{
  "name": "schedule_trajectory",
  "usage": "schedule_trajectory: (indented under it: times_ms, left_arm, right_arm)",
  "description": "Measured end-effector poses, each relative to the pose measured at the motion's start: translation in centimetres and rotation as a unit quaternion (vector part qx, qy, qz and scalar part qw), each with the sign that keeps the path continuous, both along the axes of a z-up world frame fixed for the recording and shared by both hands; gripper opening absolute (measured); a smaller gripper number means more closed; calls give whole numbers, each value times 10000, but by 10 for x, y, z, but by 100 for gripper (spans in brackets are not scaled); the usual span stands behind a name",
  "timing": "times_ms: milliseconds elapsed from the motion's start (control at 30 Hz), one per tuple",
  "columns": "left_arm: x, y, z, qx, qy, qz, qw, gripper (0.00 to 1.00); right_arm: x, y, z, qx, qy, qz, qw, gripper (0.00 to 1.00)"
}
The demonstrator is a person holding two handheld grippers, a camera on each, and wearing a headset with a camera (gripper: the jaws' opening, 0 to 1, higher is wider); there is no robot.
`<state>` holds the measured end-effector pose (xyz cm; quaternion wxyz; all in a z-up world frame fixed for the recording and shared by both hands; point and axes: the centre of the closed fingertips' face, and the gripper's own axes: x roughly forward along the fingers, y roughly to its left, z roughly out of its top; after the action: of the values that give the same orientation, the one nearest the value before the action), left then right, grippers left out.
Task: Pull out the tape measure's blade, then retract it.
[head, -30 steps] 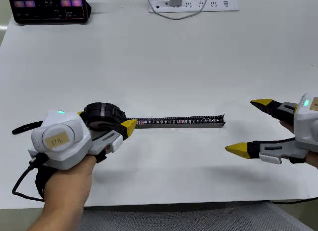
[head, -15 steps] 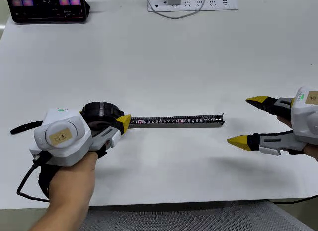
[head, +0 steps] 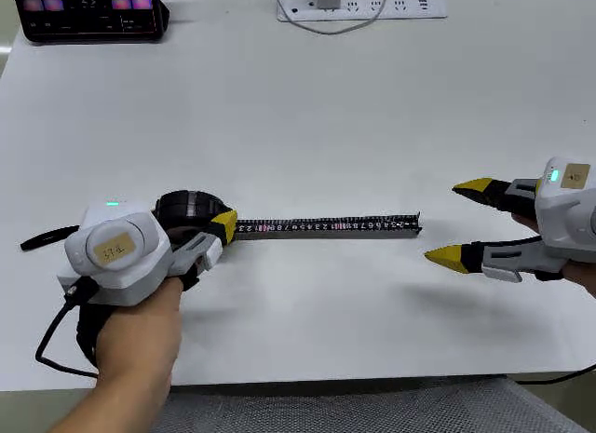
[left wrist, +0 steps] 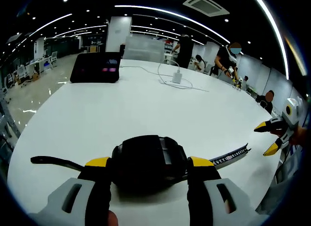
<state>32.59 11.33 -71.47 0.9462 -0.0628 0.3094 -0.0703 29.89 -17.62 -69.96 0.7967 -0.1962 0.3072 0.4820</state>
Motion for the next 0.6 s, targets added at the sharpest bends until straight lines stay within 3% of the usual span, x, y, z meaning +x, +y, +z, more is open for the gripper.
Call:
schedule_trajectory:
  times_ms: [333,600]
  left_arm:
    - [0,0,-1,-70,74,2,9999,58]
    - [0,0,-1,-77,57,-10,10000,58]
  right_arm:
    - [5,2,-4,-156,-15,235,9996,49]
    - [7,4,-16,-423,120,606,9972,43]
